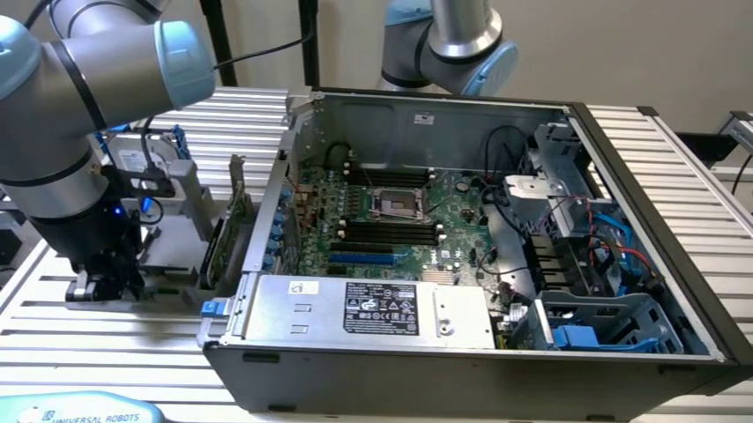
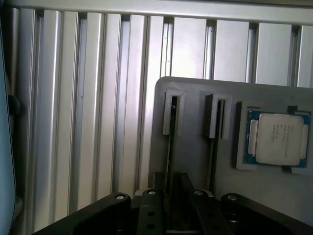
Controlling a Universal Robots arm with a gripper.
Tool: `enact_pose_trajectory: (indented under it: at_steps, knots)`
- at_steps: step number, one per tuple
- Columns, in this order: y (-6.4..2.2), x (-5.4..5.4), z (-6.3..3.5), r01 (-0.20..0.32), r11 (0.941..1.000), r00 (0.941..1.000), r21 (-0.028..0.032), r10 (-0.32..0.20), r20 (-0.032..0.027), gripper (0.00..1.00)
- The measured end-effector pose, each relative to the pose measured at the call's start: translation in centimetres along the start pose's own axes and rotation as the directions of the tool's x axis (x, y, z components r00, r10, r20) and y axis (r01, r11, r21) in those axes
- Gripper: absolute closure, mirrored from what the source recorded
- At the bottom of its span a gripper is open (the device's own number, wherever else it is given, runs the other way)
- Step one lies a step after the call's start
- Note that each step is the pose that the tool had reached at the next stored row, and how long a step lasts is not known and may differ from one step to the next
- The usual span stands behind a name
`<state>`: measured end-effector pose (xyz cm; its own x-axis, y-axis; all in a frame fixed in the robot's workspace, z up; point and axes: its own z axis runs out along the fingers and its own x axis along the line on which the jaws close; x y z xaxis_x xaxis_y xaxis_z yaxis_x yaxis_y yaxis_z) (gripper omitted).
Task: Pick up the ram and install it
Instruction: 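Pick up the ram and move it above insertion slot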
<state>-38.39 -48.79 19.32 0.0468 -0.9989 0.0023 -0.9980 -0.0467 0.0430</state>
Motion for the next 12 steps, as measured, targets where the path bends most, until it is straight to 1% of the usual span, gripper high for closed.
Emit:
enact_pose_trajectory:
  at_steps: [6,7,8,9,10,11,12]
  knots:
    - [-0.05,-0.01,-0.04,-0.002,1.0,1.0,-0.0025,0.002,0.0002,0.73]
    - [-0.05,-0.01,-0.04,-0.002,1.0,1.0,-0.0026,0.002,0.0002,0.75]
    - [-0.05,0.0,-0.04,-0.002,1.0,1.0,-0.0027,0.002,0.0,0.75]
    - [-0.06,0.0,-0.04,-0.002,1.0,1.0,-0.0026,0.002,0.0003,0.82]
    - [-0.05,0.0,-0.04,-0.002,1.0,1.0,-0.0027,0.002,0.0002,0.82]
    - [-0.06,0.0,-0.04,-0.002,1.0,1.0,-0.0027,0.002,0.0002,0.86]
    - [-0.05,0.0,-0.04,-0.002,1.0,1.0,-0.0027,0.002,0.0002,0.86]
